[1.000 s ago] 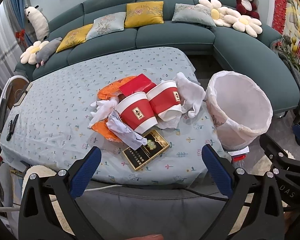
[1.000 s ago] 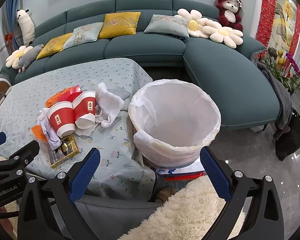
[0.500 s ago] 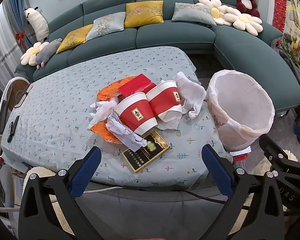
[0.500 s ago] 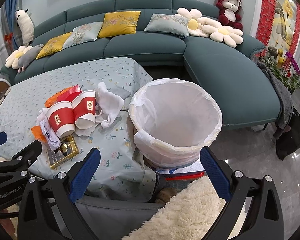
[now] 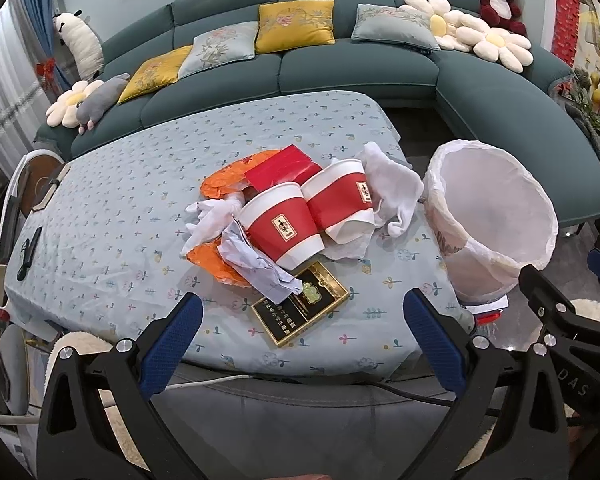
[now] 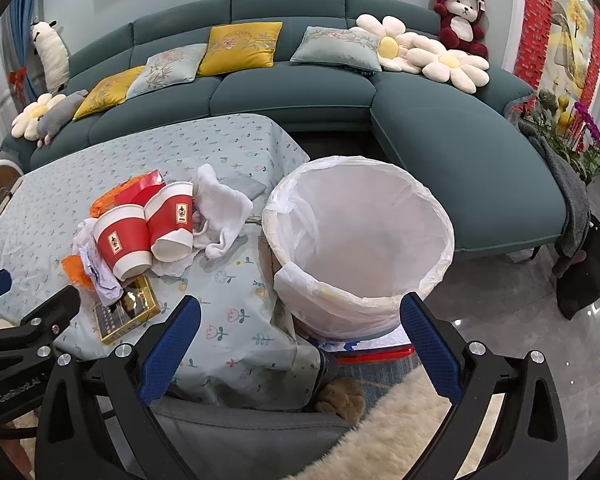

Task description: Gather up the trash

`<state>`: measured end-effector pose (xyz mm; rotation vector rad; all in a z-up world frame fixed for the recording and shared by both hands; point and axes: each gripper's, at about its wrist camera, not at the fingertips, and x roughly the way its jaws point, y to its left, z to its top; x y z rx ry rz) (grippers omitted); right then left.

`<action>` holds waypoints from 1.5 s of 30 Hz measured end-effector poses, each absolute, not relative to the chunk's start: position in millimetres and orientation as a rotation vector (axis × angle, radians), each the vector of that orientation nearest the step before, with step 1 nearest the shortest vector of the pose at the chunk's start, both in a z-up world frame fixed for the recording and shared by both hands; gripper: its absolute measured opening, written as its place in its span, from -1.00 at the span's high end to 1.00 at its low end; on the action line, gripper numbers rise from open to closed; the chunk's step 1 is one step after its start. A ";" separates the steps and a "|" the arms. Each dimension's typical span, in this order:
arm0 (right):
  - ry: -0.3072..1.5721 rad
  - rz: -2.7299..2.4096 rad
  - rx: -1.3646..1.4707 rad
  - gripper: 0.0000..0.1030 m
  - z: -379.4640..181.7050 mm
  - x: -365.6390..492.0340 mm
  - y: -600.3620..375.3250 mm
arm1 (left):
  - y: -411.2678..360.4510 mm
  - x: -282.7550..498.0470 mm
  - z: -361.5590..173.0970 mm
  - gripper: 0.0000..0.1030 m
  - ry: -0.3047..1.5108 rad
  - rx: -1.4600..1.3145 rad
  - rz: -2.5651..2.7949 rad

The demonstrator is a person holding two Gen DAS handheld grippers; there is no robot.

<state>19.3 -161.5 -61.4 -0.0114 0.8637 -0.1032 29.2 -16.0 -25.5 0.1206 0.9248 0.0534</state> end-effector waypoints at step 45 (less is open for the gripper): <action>0.871 -0.135 0.056 -0.85 -92.6 48.0 -177.4 | -17.1 43.6 -50.0 -0.86 0.954 0.122 0.096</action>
